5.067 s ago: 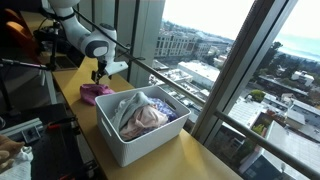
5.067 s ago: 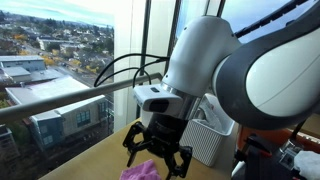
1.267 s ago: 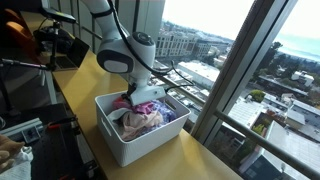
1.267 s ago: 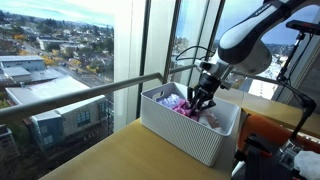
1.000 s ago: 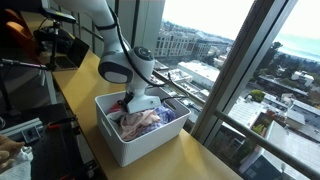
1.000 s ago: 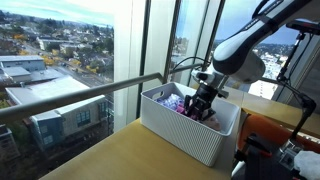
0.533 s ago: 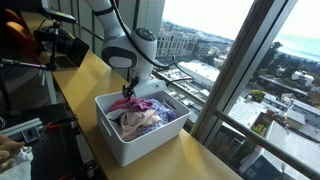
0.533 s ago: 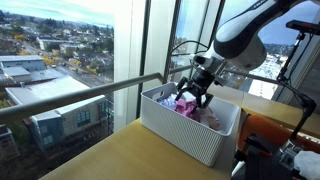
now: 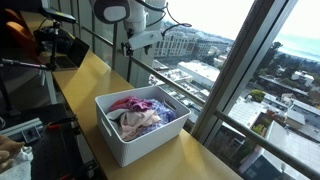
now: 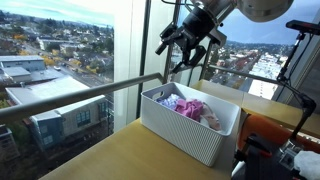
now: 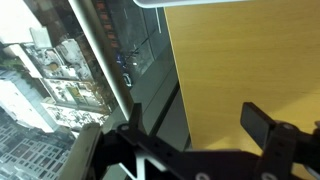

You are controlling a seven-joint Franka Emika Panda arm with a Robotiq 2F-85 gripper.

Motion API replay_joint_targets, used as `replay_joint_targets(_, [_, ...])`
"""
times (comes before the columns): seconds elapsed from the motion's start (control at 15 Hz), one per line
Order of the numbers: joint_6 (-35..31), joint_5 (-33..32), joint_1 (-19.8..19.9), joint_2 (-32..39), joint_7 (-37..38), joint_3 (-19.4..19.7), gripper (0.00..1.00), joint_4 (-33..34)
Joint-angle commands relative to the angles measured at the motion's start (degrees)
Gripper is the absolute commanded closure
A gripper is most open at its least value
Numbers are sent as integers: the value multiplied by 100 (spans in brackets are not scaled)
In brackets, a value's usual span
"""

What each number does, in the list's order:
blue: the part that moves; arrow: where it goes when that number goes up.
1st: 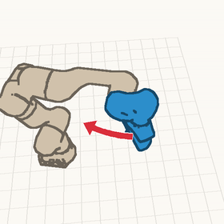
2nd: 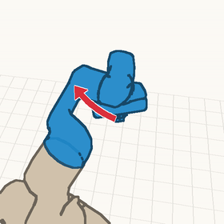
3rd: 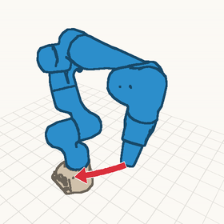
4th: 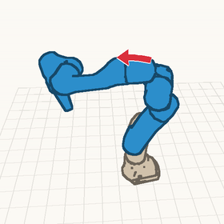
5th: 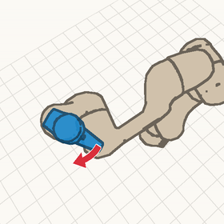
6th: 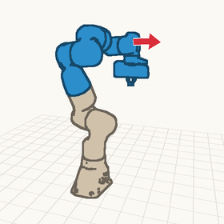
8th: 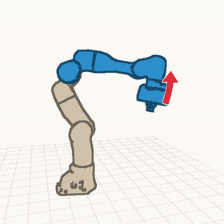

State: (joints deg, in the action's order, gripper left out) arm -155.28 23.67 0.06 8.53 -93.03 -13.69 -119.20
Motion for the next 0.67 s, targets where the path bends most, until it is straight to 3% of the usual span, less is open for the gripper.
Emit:
replay_joint_targets(0.0, [-37,7,-173,-64,159,27,0,114])
replay_joint_targets(0.6, [-149,25,-249,-91,339,-56,0,217])
